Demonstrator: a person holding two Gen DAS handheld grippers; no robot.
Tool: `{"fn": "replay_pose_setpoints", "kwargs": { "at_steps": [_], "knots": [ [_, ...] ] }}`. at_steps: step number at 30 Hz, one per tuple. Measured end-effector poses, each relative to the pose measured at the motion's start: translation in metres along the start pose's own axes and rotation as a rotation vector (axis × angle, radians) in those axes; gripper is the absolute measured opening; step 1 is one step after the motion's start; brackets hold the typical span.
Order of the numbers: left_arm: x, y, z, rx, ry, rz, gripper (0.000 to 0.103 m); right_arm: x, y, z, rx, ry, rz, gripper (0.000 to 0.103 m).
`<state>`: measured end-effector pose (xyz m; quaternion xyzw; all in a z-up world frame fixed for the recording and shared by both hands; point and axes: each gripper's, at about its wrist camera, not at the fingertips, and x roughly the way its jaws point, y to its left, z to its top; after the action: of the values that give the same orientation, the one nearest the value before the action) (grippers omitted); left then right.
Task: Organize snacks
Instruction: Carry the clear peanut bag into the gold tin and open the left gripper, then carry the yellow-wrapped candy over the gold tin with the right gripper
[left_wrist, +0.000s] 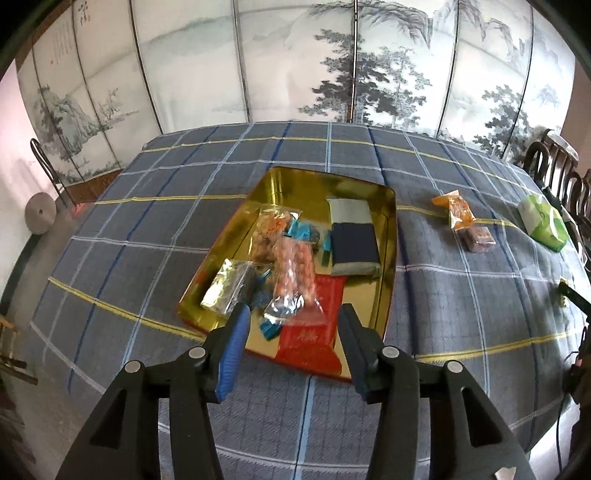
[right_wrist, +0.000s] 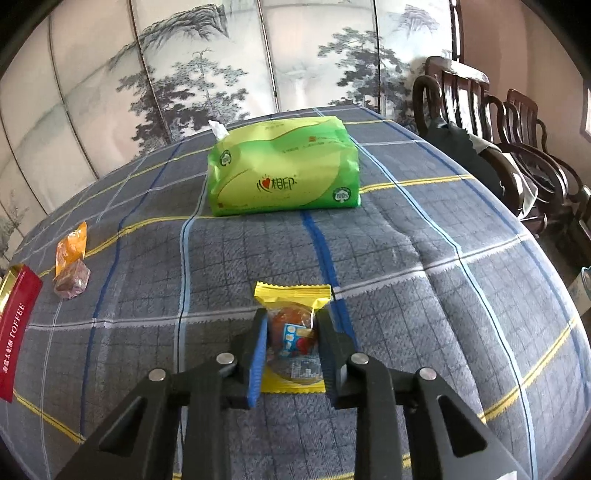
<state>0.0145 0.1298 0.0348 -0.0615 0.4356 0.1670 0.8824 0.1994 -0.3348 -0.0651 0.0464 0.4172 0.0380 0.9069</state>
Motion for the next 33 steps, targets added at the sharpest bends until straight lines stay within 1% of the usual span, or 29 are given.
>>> {"fn": "replay_pose_setpoints", "kwargs": {
  "at_steps": [4,7,10,13,15,21,23,25,27,29,33],
  "knots": [
    [-0.004,0.007,-0.006,-0.009,-0.009,0.015,0.049,-0.013,0.002,-0.004,0.013,-0.027,0.011,0.025],
    [-0.004,0.014,-0.01,-0.019,-0.007,0.026,0.049,-0.027,0.009,-0.001,0.015,-0.045,0.045,0.025],
    [-0.002,0.021,-0.014,-0.037,0.002,0.028,0.049,-0.039,0.03,0.006,-0.006,-0.053,0.108,0.025],
    [-0.001,0.027,-0.019,-0.05,0.011,0.028,0.049,-0.052,0.067,0.013,-0.044,-0.067,0.189,0.025],
    [0.0,0.03,-0.02,-0.051,0.017,0.028,0.049,-0.06,0.099,0.018,-0.09,-0.075,0.244,0.025],
    [-0.001,0.034,-0.023,-0.037,0.014,0.043,0.051,-0.072,0.215,0.026,-0.25,-0.058,0.408,0.025],
    [0.0,0.034,-0.024,-0.024,0.016,0.049,0.055,-0.071,0.252,0.028,-0.286,-0.043,0.457,0.025],
    [0.0,0.033,-0.025,-0.009,0.018,0.057,0.058,-0.067,0.278,0.028,-0.304,-0.025,0.494,0.025],
    [0.0,0.036,-0.025,0.0,0.013,0.06,0.058,-0.062,0.307,0.029,-0.319,-0.004,0.531,0.025],
    [-0.001,0.038,-0.024,0.007,0.011,0.061,0.059,-0.054,0.336,0.03,-0.342,0.021,0.553,0.025],
    [0.001,0.04,-0.023,0.035,0.01,0.07,0.06,-0.036,0.382,0.031,-0.381,0.071,0.574,0.025]
  ]
}}
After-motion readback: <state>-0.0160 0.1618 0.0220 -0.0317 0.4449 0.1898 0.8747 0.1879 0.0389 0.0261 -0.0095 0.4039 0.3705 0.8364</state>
